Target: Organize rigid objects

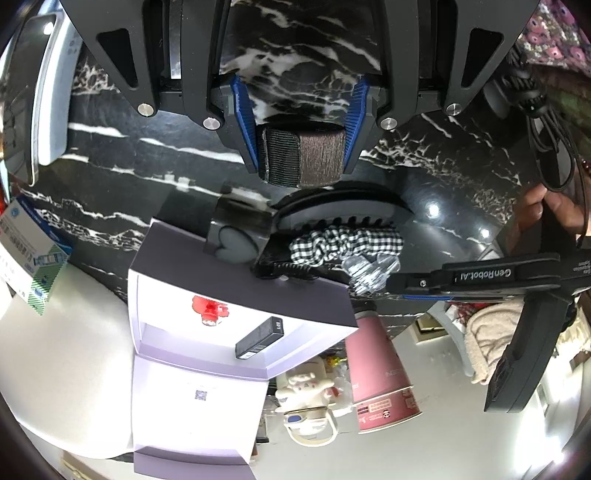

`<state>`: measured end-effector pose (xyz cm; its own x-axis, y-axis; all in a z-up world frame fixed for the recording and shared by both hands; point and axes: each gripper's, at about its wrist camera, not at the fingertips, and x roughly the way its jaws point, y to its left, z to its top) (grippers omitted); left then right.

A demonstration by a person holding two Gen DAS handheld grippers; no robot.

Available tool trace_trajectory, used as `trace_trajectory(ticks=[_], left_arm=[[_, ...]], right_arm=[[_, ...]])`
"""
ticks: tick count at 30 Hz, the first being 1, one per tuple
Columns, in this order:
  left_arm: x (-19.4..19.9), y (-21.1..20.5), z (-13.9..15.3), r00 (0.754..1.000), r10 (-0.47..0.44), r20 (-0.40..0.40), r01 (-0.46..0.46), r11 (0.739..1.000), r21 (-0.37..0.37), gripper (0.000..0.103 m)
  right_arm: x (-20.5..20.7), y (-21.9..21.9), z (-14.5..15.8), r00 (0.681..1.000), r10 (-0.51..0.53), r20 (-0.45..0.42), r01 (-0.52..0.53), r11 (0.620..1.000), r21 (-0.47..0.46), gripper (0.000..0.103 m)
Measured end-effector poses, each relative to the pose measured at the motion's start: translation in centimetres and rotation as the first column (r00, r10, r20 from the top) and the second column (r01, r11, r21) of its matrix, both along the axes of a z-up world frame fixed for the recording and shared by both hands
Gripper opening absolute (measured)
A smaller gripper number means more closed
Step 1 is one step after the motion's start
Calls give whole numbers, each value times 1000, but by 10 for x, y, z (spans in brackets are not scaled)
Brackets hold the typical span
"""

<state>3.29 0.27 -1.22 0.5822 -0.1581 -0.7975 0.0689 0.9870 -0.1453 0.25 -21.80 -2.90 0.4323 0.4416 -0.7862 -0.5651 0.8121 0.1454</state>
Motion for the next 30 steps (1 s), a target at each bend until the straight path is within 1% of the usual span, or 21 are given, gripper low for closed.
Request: trace_trajectory(ticks=[4, 8, 12, 14, 17, 18, 20, 22, 24, 26, 27, 30], left_arm=[[7, 9, -12, 999, 33, -33, -34, 999, -14, 28], [13, 10, -24, 998, 34, -55, -34, 999, -1, 28], [18, 9, -32, 997, 24, -67, -25, 1000, -11, 29], [21, 7, -35, 997, 20, -71, -21, 1000, -12, 36], [26, 5, -38, 997, 22, -71, -23, 1000, -9, 43], [27, 4, -39, 998, 27, -64, -27, 1000, -1, 45], [31, 4, -39, 998, 43, -53, -42, 999, 21, 54], [35, 4, -41, 998, 56, -43, -54, 997, 47, 59], [37, 3, -43, 998, 61, -23, -59, 996, 73, 60], [40, 4, -44, 998, 57, -9, -56, 996, 63, 60], [41, 5, -44, 999, 48, -5, -48, 998, 48, 60], [43, 3, -44, 1000, 19, 1, -19, 999, 35, 60]], right_arm=[[-4, 1, 2, 1000, -3, -3, 3, 1000, -4, 42], [-3, -1, 1, 1000, -17, -10, 17, 1000, -12, 43], [0, -1, -1, 999, -31, -23, 30, 999, -15, 43], [2, -1, -2, 999, -34, -29, 34, 999, -14, 43], [5, 0, -3, 999, -35, -30, 34, 999, -19, 43], [6, 0, -3, 999, -34, -31, 34, 999, -20, 43], [7, 0, -4, 999, -35, -33, 34, 999, -21, 43], [9, 0, -5, 999, -37, -36, 36, 999, -22, 43], [10, -1, -6, 998, -40, -39, 39, 999, -25, 43], [12, -1, -8, 998, -43, -43, 42, 999, -28, 43], [13, -1, -9, 998, -46, -46, 45, 999, -28, 43], [16, -2, -11, 997, -52, -54, 51, 998, -28, 43]])
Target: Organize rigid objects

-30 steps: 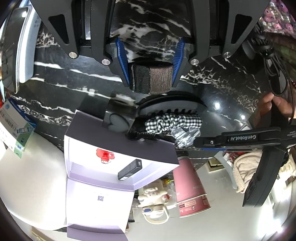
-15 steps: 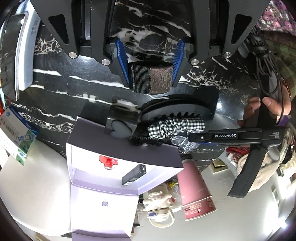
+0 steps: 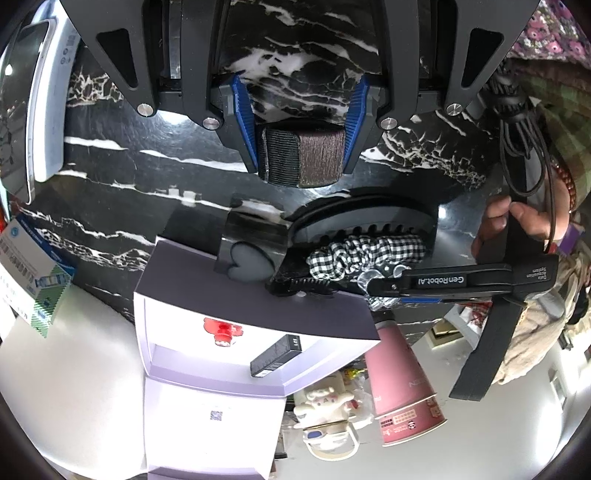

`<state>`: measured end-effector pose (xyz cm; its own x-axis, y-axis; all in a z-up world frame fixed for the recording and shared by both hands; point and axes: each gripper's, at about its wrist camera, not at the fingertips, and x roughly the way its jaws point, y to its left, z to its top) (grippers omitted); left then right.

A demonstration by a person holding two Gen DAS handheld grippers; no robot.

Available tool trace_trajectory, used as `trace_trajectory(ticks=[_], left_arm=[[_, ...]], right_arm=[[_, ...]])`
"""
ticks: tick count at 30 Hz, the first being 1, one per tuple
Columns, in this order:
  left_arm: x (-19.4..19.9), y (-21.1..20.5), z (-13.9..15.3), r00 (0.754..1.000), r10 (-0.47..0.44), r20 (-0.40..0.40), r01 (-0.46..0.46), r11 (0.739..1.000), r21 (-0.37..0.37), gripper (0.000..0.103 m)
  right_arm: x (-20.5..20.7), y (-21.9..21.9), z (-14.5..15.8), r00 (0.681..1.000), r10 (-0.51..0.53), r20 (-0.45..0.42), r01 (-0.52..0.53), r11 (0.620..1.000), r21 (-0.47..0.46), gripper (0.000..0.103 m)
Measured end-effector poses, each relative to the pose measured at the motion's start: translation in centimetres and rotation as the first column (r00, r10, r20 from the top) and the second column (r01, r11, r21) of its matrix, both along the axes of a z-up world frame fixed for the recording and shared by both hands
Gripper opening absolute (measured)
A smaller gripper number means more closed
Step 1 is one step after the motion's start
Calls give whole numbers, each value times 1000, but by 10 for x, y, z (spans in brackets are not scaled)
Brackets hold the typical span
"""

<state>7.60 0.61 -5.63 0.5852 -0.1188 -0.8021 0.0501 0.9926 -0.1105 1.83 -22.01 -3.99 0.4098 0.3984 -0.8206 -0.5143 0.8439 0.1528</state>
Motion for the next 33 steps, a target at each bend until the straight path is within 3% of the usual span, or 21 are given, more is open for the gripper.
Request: trace_trajectory(ticks=[3, 8, 16, 33], left_arm=[[1, -5, 0, 999, -43, 14, 43, 999, -4, 51], [5, -10, -1, 998, -52, 26, 52, 999, -1, 50], [-4, -3, 1, 999, -34, 27, 35, 998, -56, 50], [-27, 7, 27, 995, 4, 97, 4, 997, -83, 50]], right_arm=[[1, -1, 0, 1000, -4, -4, 4, 1000, 0, 43], [2, -2, -1, 1000, -4, 2, 4, 1000, -4, 43], [0, -3, 2, 1000, 2, 21, -2, 1000, 3, 42], [2, 2, 10, 998, 26, 53, -27, 1000, 7, 42]])
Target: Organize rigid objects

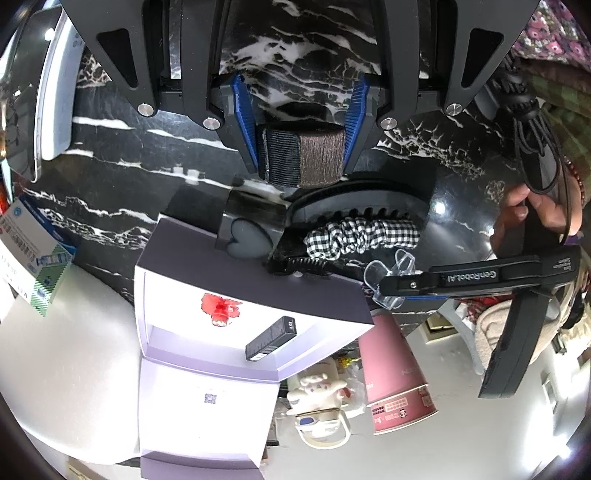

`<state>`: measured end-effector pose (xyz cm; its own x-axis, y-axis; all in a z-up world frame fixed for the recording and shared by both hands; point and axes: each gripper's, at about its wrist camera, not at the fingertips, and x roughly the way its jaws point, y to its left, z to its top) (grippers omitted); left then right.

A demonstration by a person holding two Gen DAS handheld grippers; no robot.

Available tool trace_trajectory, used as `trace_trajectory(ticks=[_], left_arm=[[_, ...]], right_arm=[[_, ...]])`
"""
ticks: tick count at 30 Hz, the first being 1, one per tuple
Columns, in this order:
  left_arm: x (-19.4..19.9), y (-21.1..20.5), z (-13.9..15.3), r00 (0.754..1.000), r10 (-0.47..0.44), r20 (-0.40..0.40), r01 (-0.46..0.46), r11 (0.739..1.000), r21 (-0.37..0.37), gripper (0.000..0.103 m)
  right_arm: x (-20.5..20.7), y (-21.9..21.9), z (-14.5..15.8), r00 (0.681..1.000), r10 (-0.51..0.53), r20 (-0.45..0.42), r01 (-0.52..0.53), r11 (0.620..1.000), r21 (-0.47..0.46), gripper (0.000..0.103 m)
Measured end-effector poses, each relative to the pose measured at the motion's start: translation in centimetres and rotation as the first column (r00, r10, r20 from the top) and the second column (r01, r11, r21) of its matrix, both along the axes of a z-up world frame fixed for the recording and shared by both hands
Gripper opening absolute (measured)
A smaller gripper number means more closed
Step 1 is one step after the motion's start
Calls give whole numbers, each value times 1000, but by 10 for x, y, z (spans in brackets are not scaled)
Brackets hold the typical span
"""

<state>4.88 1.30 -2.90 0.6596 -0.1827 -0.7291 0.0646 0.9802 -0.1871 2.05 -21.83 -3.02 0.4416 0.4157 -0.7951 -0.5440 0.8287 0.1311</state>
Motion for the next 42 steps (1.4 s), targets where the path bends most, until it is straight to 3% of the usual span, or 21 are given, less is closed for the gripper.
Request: trace_trajectory(ticks=[21, 42], left_arm=[[-16, -12, 77, 985, -45, 165, 38, 998, 44, 50], [46, -36, 82, 982, -120, 144, 116, 993, 36, 50]], right_arm=[[18, 14, 46, 989, 83, 120, -84, 997, -1, 42], [81, 12, 72, 978, 86, 189, -85, 996, -16, 42]])
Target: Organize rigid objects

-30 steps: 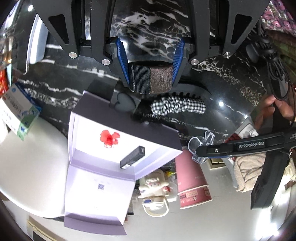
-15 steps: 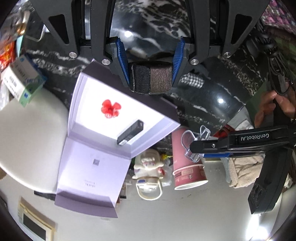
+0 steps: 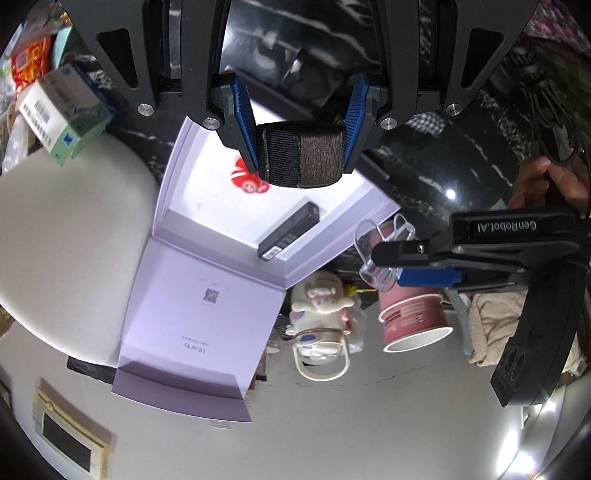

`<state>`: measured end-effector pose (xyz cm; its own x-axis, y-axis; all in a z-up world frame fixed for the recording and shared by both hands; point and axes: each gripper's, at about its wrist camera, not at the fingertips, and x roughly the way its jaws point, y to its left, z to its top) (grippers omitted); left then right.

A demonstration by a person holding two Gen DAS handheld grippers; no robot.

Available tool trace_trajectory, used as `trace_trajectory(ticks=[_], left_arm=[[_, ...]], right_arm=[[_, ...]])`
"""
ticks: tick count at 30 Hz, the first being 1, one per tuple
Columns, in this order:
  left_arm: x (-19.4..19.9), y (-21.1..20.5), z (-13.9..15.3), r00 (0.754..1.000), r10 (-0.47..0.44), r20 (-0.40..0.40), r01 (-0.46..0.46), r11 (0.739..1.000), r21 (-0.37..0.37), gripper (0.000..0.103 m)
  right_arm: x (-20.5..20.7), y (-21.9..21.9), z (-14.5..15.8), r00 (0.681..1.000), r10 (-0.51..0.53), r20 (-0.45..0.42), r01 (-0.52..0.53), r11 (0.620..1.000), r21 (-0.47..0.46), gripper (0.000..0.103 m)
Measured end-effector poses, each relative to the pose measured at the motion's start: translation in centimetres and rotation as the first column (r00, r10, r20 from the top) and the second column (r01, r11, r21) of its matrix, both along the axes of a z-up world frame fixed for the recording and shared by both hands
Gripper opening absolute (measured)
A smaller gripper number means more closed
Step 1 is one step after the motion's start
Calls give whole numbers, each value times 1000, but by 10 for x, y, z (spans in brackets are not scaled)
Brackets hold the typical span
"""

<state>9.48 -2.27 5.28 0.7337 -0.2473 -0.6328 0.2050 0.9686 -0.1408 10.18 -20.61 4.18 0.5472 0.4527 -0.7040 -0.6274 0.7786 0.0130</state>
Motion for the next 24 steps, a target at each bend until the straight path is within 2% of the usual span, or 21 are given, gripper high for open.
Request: trace_trajectory(ticks=[10, 16, 24], left_arm=[[37, -15, -10, 999, -31, -29, 32, 999, 30, 50], [58, -24, -9, 999, -40, -9, 41, 997, 63, 50], [92, -29, -19, 999, -36, -37, 39, 995, 97, 50]], right_arm=[[40, -5, -5, 1000, -23, 10, 23, 1000, -11, 42], [64, -7, -7, 999, -40, 20, 40, 999, -17, 42], [98, -6, -17, 998, -56, 27, 57, 998, -41, 42]])
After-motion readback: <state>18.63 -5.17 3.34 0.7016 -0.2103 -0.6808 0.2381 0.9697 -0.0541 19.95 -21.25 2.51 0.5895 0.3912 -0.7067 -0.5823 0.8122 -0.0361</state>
